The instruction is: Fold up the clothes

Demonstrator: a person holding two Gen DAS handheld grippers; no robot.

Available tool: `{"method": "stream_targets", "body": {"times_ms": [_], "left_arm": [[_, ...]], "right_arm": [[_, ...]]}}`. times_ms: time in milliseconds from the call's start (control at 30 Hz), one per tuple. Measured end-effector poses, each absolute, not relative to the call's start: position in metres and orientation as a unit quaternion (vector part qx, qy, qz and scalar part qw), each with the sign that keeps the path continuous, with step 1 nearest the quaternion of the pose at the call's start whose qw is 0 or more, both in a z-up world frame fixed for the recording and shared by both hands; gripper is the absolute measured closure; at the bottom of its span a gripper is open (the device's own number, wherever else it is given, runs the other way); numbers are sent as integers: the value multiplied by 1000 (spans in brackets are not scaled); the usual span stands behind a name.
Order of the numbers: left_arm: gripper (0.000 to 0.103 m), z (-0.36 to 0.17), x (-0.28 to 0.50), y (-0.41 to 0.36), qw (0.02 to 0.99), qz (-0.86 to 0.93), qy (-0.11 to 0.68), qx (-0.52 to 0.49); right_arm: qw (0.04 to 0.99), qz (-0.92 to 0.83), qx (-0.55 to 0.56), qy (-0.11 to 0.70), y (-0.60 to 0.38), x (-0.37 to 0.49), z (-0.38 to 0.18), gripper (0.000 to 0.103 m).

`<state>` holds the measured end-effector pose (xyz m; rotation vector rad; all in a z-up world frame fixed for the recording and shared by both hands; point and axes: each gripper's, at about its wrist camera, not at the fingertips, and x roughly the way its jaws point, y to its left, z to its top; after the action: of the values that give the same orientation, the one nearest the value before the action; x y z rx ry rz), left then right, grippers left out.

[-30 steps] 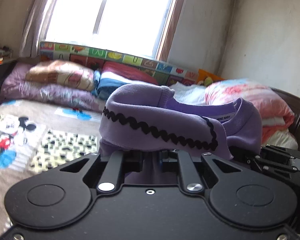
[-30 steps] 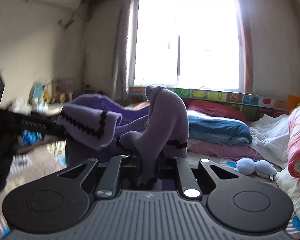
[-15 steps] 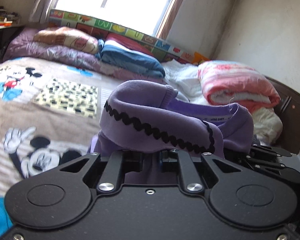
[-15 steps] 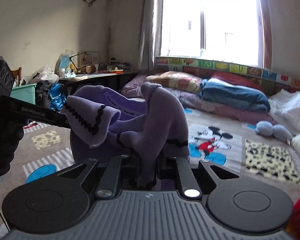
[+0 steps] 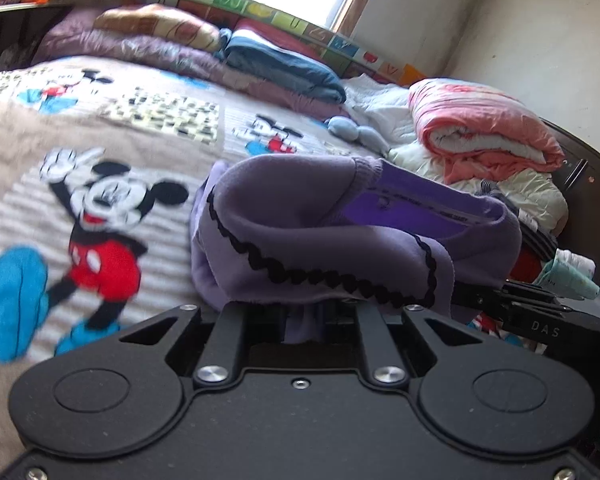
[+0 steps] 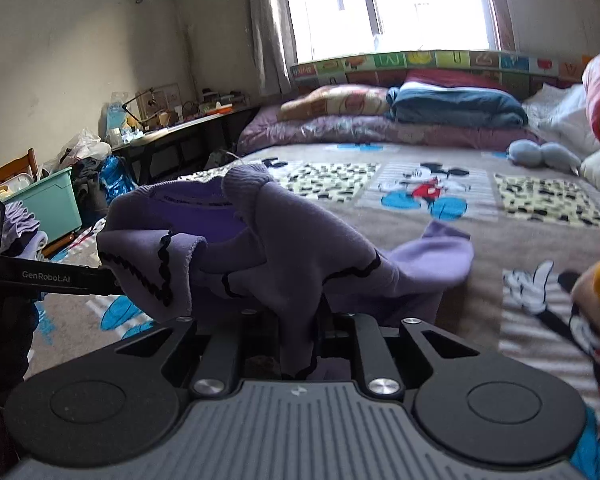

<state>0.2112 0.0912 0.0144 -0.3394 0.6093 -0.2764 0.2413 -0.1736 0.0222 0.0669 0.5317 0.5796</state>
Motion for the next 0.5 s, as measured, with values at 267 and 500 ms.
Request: {"method": "stream_targets", "body": {"times_ms": [267,500], "left_arm": [[91,-12,184,85,917,-119,351,-149],[70,-26,144,85,893,-125,405,-151]], "right_arm": [[903,268,46,333,-165,205,-3,61],[875,263,81,399,-163,165,-20,49]]}}
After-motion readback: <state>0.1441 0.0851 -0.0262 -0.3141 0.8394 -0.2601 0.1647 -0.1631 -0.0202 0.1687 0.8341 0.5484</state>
